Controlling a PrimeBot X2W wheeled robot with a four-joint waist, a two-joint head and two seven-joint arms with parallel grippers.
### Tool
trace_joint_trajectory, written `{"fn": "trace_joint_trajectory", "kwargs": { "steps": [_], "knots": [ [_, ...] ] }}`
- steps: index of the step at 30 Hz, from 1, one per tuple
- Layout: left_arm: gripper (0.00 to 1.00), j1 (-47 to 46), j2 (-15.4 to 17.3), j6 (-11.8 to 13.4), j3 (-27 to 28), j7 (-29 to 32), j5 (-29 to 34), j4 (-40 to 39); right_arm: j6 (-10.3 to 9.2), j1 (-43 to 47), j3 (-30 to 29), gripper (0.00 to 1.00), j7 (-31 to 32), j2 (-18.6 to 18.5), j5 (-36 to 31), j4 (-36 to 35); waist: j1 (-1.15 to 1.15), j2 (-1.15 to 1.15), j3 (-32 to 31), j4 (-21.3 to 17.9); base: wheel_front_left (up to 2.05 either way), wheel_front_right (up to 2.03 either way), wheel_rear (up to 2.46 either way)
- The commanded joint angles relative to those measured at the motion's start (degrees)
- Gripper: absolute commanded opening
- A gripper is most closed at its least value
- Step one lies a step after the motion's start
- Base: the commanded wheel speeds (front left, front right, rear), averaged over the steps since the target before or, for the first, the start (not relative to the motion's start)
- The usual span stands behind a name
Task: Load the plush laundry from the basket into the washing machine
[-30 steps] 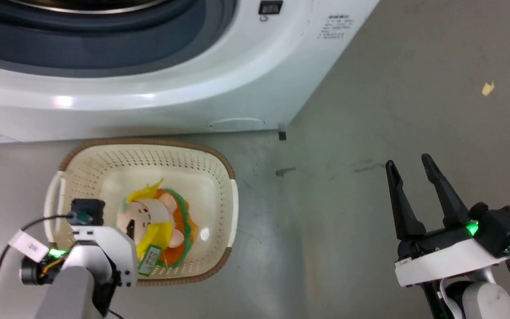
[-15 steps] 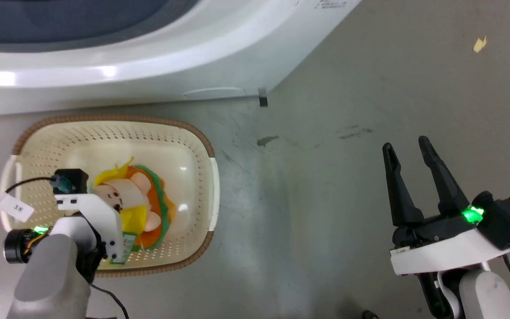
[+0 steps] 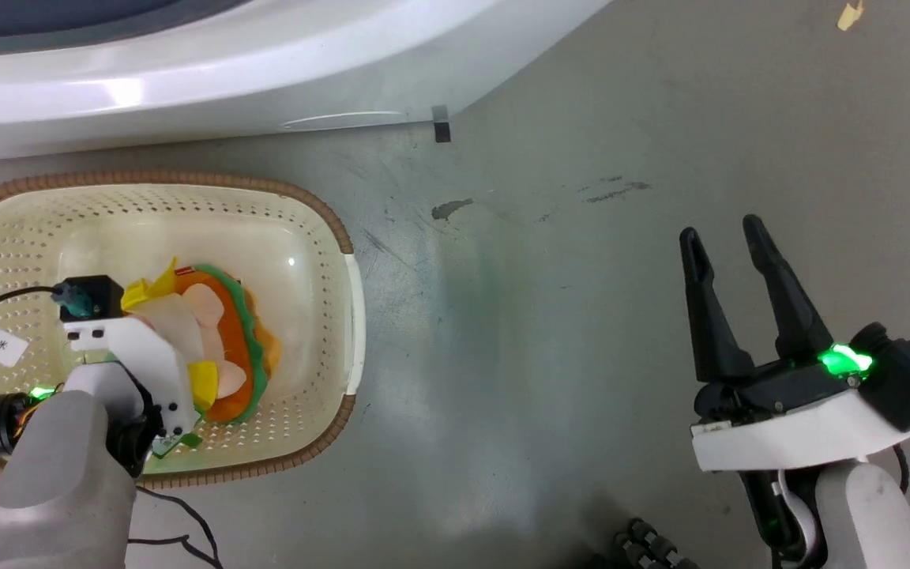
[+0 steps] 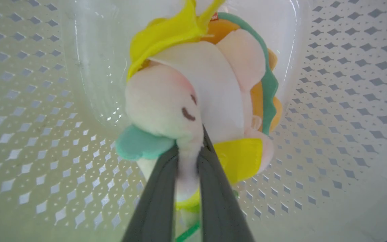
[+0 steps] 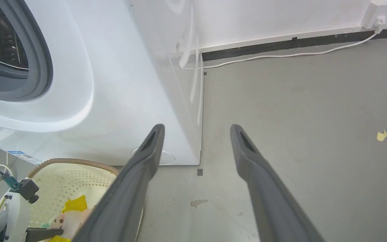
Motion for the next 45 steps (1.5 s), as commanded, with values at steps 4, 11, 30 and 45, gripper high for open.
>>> {"fn": "trace_joint_trajectory", "kwargs": {
  "steps": [4,11,30,45],
  "knots": [
    [0.0,-0.8,-0.2,-0.7,-0.5,-1.4,-1.3,3.1,-0.03,-1.5,-0.2,1.0,-0.9,0.0,0.6,0.1,-0.01,0.0,-1.1,0.1,0.0,0.0,0.0],
    [0.0,0.7,-2.0,-1.9,-1.1,-7.0,-3.7,6.7,-0.04,-1.1,-2.5,1.0,-1.8,0.0,-0.7,1.1,-0.01,0.0,-7.0,2.1,0.0,0.0,0.0],
    [0.0,13.3,-8.7,-3.7,-14.7,-30.9,-8.8,4.1,-0.04,8.6,-8.5,1.0,-3.2,0.0,-7.0,1.8,-0.01,0.0,-28.3,14.0,0.0,0.0,0.0],
    [0.0,24.0,-11.1,1.0,-4.8,-34.3,-1.1,-35.1,-0.04,11.8,-8.8,1.0,-3.2,0.0,-8.2,0.4,-0.01,0.0,-30.3,17.9,0.0,0.0,0.0]
  ]
}}
